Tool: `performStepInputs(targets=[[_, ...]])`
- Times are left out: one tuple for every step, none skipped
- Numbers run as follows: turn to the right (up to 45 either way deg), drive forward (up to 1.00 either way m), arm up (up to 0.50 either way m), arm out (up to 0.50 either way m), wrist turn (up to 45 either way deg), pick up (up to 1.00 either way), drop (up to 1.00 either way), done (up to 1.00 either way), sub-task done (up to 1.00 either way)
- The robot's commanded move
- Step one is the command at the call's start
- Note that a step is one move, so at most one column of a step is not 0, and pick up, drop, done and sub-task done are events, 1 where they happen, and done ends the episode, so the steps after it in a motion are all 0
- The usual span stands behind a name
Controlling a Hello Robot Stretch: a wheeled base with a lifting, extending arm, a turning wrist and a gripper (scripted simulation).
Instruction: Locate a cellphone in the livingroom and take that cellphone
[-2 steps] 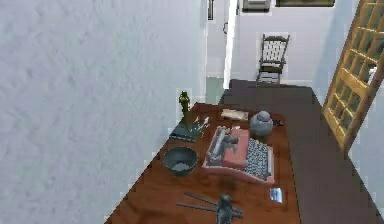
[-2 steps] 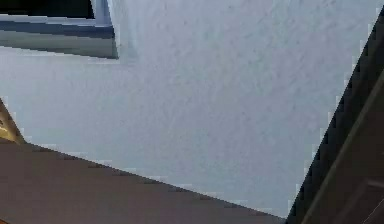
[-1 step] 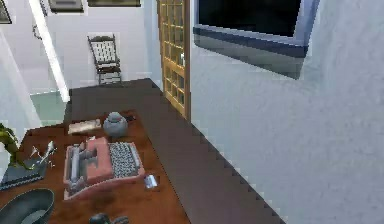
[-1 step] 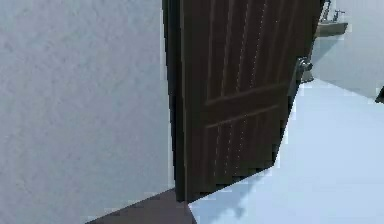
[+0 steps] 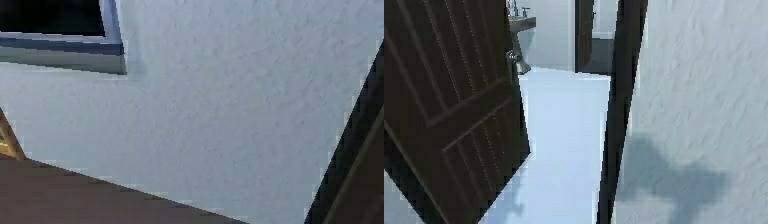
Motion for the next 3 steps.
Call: performStepInputs(targets=[[24.0, 0.00, 0.00, 0.00, 0.0, 0.00, 0.00, 0.00, 0.00], [0.0, 0.15, 0.00, 0.00, 0.0, 0.00, 0.00, 0.00, 0.00], [-6.0, 0.00, 0.00, 0.00, 0.0, 0.00, 0.00, 0.00, 0.00]])
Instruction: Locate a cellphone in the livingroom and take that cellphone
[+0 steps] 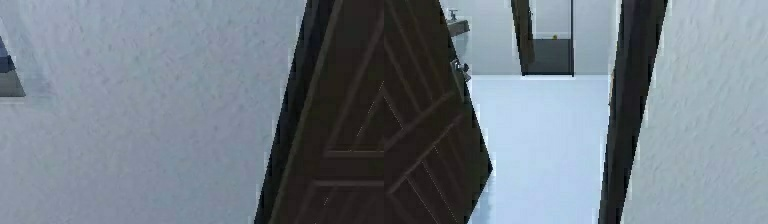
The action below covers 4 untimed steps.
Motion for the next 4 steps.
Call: performStepInputs(targets=[[0.0, 0.45, 0.00, 0.00, 0.0, 0.00, 0.00, 0.00, 0.00], [-45.0, 0.00, 0.00, 0.00, 0.0, 0.00, 0.00, 0.00, 0.00], [-42.0, 0.00, 0.00, 0.00, 0.0, 0.00, 0.00, 0.00, 0.00], [0.0, 0.30, 0.00, 0.00, 0.0, 0.00, 0.00, 0.00, 0.00]])
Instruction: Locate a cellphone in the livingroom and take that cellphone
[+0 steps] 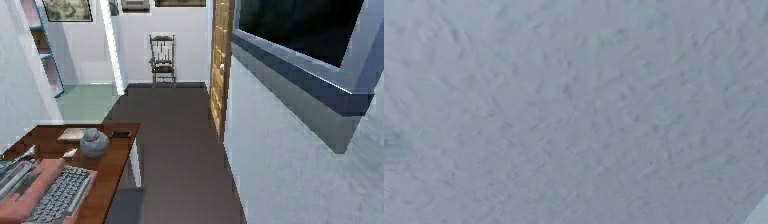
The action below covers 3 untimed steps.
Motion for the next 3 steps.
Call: performStepInputs(targets=[[0.0, 0.55, 0.00, 0.00, 0.0, 0.00, 0.00, 0.00, 0.00], [-45.0, 0.00, 0.00, 0.00, 0.0, 0.00, 0.00, 0.00, 0.00], [-45.0, 0.00, 0.00, 0.00, 0.0, 0.00, 0.00, 0.00, 0.00]])
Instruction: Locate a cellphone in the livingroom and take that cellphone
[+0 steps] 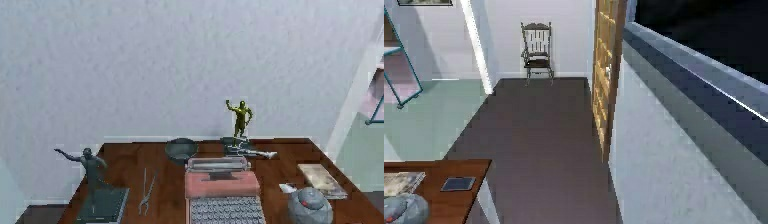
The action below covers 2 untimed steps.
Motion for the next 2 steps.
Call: performStepInputs(targets=[[-33.0, 0.00, 0.00, 0.00, 0.0, 0.00, 0.00, 0.00, 0.00], [0.0, 0.00, 0.50, 0.00, 0.0, 0.00, 0.00, 0.00, 0.00]])
